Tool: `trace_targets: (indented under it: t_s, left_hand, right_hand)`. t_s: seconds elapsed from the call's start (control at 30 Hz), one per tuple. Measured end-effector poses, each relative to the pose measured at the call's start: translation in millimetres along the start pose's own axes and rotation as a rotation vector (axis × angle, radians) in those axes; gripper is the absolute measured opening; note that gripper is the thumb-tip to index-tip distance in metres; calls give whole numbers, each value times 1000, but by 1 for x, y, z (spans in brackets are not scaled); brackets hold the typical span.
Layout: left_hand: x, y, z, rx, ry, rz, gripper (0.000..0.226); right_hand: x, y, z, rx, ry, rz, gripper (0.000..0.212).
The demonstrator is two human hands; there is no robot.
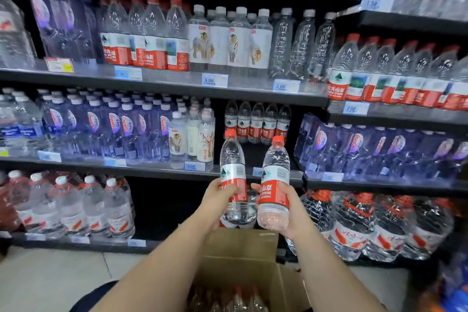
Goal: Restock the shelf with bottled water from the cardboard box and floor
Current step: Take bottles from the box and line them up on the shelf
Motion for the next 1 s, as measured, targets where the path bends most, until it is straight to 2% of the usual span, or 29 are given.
trace_targets:
  t_s: [0.07,0.23,0.3,0.47,0.63,0.8,1.0]
  left_hand:
    - [-15,6,-6,5,-6,13,39]
    - [-46,39,-15,-39,28,4,59]
    - [-53,60,-20,-80,65,-17,62]
    - [-68,133,-32,-210,201,-135,71]
    - [-87,207,-48,-318,254,-201,68]
    - [-98,277,-46,-363,325,-247,69]
    - [-98,316,-19,-325,337,-280,72]
  right_hand:
    - [0,9,10,-16,-6,-1,74]
    - [5,47,39,26,11,-127,40]
    - [6,68,54,53,-11,-176,35]
    - [-2,133,88,91,-105,-195,54]
    - [-8,211,114,218,-260,-279,49]
    - [-10,284,123,325,-392,-264,58]
    - [-8,339,90,358,-473,-198,64]
Point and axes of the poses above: each hand's wrist, its own y-axis towards the middle knuckle, its own x-axis out of the back of the hand, z = x × y, the point moved 2 cm from there along y, towards the middle knuckle, and after that the axes turned 11 degrees about -z, right-handed, at the moved point
